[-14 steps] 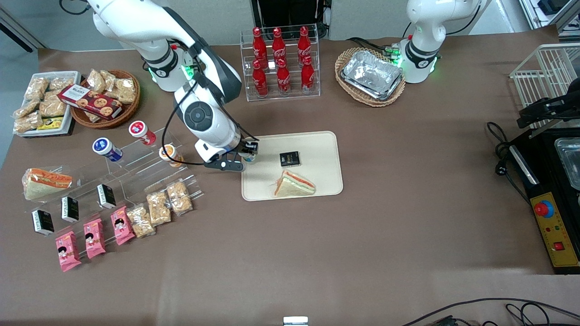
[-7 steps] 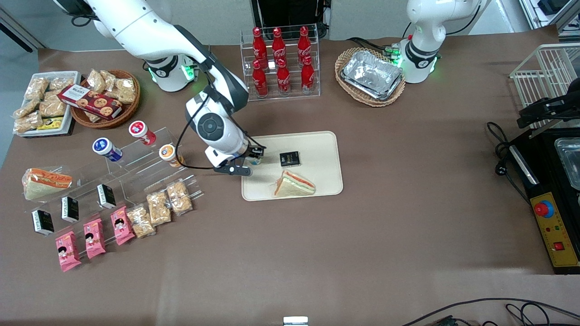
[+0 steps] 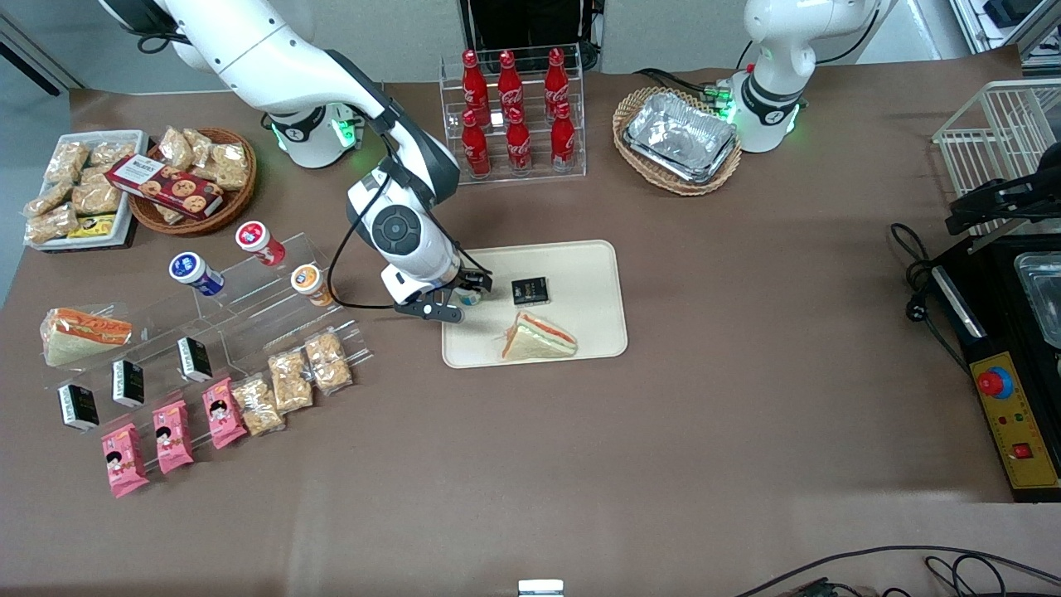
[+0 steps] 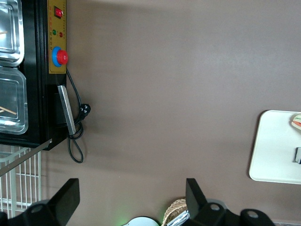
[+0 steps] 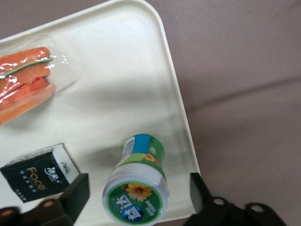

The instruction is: Place green gum on tray

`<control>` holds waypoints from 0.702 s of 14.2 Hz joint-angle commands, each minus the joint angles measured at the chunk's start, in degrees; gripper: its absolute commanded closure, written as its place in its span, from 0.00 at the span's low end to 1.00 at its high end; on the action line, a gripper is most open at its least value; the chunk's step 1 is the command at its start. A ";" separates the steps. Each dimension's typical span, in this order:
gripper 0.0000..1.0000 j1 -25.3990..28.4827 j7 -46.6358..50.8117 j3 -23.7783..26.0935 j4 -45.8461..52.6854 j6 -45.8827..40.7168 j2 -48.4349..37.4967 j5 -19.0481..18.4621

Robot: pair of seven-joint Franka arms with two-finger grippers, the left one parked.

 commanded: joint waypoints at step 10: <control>0.00 -18.36 -18.09 -0.22 4.47 -25.07 -21.43 -0.52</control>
